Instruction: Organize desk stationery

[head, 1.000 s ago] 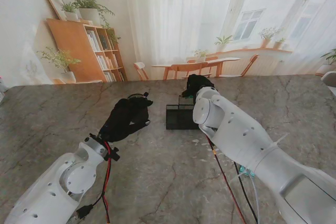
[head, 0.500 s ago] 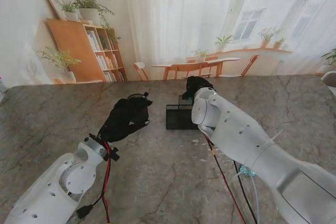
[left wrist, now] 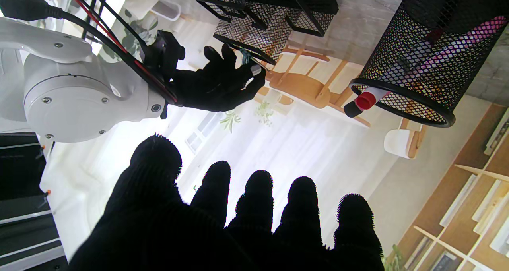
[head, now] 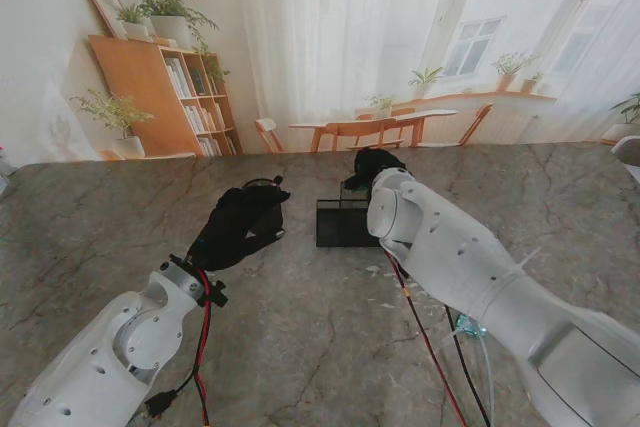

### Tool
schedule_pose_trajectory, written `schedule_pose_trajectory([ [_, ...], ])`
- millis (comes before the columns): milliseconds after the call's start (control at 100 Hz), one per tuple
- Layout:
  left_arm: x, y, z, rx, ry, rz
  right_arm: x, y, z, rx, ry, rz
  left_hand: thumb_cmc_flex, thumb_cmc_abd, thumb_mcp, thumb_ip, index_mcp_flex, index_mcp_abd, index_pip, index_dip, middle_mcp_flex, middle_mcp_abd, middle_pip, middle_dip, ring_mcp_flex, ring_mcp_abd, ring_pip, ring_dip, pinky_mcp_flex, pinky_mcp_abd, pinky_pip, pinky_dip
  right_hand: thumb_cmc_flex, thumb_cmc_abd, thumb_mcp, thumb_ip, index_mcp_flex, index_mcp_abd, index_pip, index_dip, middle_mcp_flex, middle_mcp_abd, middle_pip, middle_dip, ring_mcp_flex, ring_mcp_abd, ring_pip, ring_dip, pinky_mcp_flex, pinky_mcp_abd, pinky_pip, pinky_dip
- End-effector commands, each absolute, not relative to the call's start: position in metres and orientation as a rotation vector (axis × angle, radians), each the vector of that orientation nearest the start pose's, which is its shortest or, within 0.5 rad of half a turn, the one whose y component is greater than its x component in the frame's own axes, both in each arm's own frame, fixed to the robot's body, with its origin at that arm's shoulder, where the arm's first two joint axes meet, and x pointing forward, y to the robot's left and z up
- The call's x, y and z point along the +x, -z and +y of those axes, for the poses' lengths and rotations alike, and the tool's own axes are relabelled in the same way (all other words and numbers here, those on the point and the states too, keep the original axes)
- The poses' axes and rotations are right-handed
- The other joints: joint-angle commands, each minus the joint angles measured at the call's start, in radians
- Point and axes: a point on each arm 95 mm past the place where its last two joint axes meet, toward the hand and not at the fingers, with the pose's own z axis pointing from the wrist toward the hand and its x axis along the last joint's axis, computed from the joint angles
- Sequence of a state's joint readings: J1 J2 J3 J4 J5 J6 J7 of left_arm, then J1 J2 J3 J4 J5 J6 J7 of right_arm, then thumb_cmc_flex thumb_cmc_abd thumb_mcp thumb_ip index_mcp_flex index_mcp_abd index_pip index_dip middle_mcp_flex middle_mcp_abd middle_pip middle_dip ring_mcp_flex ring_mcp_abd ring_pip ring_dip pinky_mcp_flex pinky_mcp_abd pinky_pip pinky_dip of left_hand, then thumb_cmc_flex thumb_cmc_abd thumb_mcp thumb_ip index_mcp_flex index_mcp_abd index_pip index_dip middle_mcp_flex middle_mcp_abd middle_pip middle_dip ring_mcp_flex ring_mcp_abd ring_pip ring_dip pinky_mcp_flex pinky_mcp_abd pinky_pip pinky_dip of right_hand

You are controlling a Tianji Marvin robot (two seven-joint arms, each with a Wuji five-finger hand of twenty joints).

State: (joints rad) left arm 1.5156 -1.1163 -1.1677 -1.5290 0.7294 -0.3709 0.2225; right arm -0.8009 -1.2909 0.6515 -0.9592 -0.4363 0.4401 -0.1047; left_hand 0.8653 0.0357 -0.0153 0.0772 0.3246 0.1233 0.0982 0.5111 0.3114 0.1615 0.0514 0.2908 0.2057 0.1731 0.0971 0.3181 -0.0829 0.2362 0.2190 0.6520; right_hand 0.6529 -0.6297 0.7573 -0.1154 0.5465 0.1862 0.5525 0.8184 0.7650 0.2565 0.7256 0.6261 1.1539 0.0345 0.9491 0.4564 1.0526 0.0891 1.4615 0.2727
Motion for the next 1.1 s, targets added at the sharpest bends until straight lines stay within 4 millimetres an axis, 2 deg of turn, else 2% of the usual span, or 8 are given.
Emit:
schedule_pose_trajectory([
  [0,0.399,0.309,-0.031,-1.155,2.078,1.342,0.570,0.283,0.072,1.580,-1.286,1.262,0.034,0.073,-0.027,-0.121,0.018,-0.002,0.007,0.010,0.013,0.004,0.000,0.005,0.016,-0.013,0.007,0.008,-0.012,-0.026,-0.002,-0.007,-0.005,0.033,0.048,0.048,-0.001,-0.006,-0.040,0.014,-0.023,-0.047,0.029,0.021,-0.019,0.052,0.030,0.012,0.033,-0.004,0.037,-0.015],
  [180,0.399,0.309,-0.031,-1.154,2.078,1.342,0.568,0.284,0.072,1.587,-1.281,1.270,0.034,0.073,-0.027,-0.121,0.019,-0.003,0.007,0.010,0.013,0.004,0.001,0.005,0.017,-0.012,0.007,0.009,-0.012,-0.026,-0.001,-0.007,-0.036,0.044,0.025,0.050,0.002,-0.007,-0.107,0.026,-0.054,-0.033,-0.017,0.009,-0.041,0.092,0.058,0.022,0.013,0.050,0.058,-0.016],
  [230,0.399,0.309,-0.031,-1.155,2.078,1.342,0.568,0.284,0.072,1.589,-1.281,1.273,0.034,0.073,-0.027,-0.121,0.019,-0.001,0.007,0.010,0.014,0.004,0.001,0.005,0.016,-0.013,0.007,0.008,-0.012,-0.026,-0.002,-0.008,-0.046,0.054,0.009,0.052,0.002,-0.011,-0.122,0.035,-0.058,-0.028,-0.034,0.004,-0.051,0.124,0.077,0.028,-0.004,0.098,0.085,-0.011],
  [280,0.399,0.309,-0.031,-1.155,2.078,1.341,0.567,0.285,0.071,1.588,-1.278,1.277,0.034,0.074,-0.027,-0.121,0.019,-0.002,0.007,0.010,0.013,0.004,0.000,0.005,0.016,-0.012,0.007,0.008,-0.012,-0.026,-0.002,-0.008,-0.058,0.063,-0.007,0.054,-0.002,-0.012,-0.133,0.041,-0.069,-0.023,-0.054,-0.003,-0.065,0.142,0.086,0.029,-0.030,0.119,0.109,-0.008],
  [540,0.399,0.309,-0.030,-1.151,2.080,1.338,0.567,0.283,0.069,1.577,-1.286,1.288,0.034,0.074,-0.027,-0.121,0.019,-0.001,0.007,0.010,0.013,0.004,0.001,0.005,0.016,-0.012,0.007,0.009,-0.012,-0.027,-0.003,-0.008,-0.107,0.098,-0.071,0.058,-0.006,0.002,-0.161,0.044,-0.073,-0.011,-0.082,-0.008,-0.082,0.175,0.095,0.025,-0.069,0.163,0.144,0.014],
  [800,0.399,0.309,-0.030,-1.149,2.084,1.336,0.562,0.268,0.066,1.544,-1.372,1.267,0.032,0.074,-0.027,-0.120,0.019,-0.002,0.007,0.010,0.012,0.004,0.000,0.005,0.016,-0.012,0.007,0.009,-0.012,-0.027,-0.003,-0.008,-0.216,0.248,-0.223,0.072,-0.042,-0.026,-0.240,0.006,-0.100,0.033,-0.192,-0.019,-0.165,0.247,0.074,0.046,-0.187,0.259,0.136,0.091],
  [1000,0.399,0.309,-0.031,-1.146,2.089,1.337,0.551,0.247,0.060,1.481,-1.463,1.308,0.032,0.075,-0.027,-0.120,0.018,-0.003,0.007,0.010,0.013,0.002,0.001,0.005,0.016,-0.013,0.007,0.008,-0.012,-0.027,-0.003,-0.008,-0.307,0.298,-0.224,0.069,-0.089,-0.053,-0.306,-0.078,-0.141,0.052,-0.394,-0.073,-0.312,0.325,-0.093,0.047,-0.395,0.368,0.036,0.188],
  [1090,0.398,0.309,-0.031,-1.144,2.091,1.336,0.543,0.241,0.056,1.460,-1.502,1.328,0.031,0.074,-0.028,-0.121,0.019,-0.002,0.007,0.010,0.013,0.003,0.001,0.005,0.017,-0.013,0.007,0.009,-0.012,-0.027,-0.004,-0.008,-0.329,0.315,-0.226,0.067,-0.122,-0.051,-0.330,-0.107,-0.181,0.043,-0.489,-0.108,-0.438,0.368,-0.274,0.009,-0.590,0.415,-0.073,0.211],
])
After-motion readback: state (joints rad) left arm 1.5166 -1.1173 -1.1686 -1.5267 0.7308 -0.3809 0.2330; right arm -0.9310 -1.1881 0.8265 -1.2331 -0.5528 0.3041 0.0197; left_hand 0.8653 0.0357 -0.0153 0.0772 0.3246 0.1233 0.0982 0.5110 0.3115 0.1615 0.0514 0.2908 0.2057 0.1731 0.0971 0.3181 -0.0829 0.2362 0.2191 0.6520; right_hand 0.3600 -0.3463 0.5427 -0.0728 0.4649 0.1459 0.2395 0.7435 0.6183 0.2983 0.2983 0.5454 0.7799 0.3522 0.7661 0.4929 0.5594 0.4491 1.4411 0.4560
